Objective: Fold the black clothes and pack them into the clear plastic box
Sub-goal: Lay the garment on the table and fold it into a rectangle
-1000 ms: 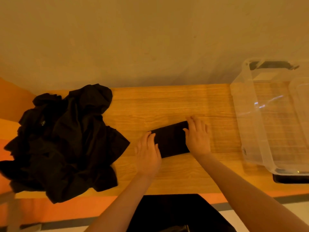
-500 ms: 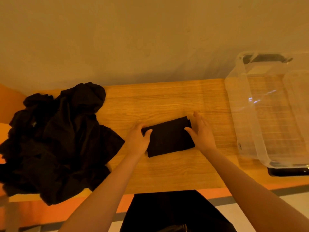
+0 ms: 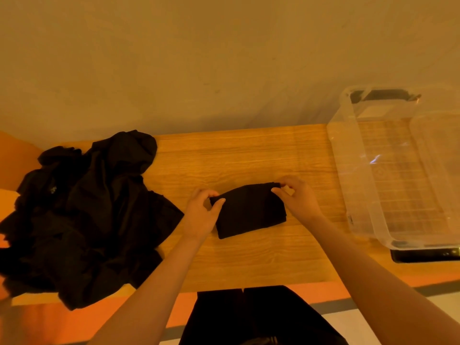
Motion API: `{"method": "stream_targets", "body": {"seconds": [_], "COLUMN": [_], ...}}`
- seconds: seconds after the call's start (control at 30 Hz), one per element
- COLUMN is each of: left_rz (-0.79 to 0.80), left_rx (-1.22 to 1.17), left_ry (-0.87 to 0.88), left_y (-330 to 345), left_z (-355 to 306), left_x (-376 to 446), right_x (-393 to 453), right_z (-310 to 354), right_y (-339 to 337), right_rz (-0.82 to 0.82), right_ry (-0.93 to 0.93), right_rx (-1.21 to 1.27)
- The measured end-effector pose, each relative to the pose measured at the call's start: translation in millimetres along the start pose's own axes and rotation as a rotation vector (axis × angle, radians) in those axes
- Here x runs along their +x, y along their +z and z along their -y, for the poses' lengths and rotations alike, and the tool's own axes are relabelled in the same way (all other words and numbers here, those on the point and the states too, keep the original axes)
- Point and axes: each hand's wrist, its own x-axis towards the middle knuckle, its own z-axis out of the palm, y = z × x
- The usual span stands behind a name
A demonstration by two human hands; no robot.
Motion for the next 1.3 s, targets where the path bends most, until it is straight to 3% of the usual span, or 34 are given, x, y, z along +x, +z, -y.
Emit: {"method": "stream_targets", "body": {"seconds": [0.17,0.37,0.6,0.67,0.73,0.8,0.83,0.9,0.97,1.17,1.23,1.3], "left_rz": [0.045,0.035,-0.069,-0.161,-0.198,-0.089,0.006,0.177,0.256,0.416,0.407,0.27], "left_rx": [-0.066,0.032,0.197,0.29,0.46,0.589,0.651,0.783,0.836,0.992,1.101,1.142], "left_ry": [-0.075,-0.168,-0.089,-0.021,0.201,0.353,0.344,0.245,0.223,0.419,0.471,0.449], "left_y": [5.0,13.1,20.1,16.6,19.9,30.8,35.6,41.0,39.1,29.3,28.0,34.3], "left_z": [-6.6,-0.3,2.6,3.5,1.3,-2.4,-3.7,3.3,12.8,5.9,-10.6,-23.0], "left_x": [-8.4,2.1,0.0,-4.4,-14.2,-27.2,-33.0,-36.1,-31.9,12.1,28.9,34.2], "right_x": [-1.4,13.2,10.1,2.9,-3.9,-11.1,-13.4,-14.4,-14.5,-25.5,-28.3,-31.2], "right_z": [-10.1,-13.4,-10.3,-7.5,-6.1,-9.3,-12.2,-19.3,-28.1,-29.3,-24.8,-23.5], "right_y": [3.6,18.0,23.1,23.8,31.4,44.4,49.9,55.2,54.5,53.8,53.5,49.4], "right_rz": [0.067,0.073,-0.055,-0.173,-0.201,-0.021,0.108,0.269,0.308,0.179,0.084,0.063], "right_ry": [0.157,0.179,0.184,0.018,-0.284,-0.511,-0.545,-0.497,-0.401,-0.078,-0.021,0.084], "right_rx": [0.135,-0.074,-0.218,-0.341,-0.522,-0.68,-0.753,-0.862,-0.925,-0.884,-0.89,-0.899]}}
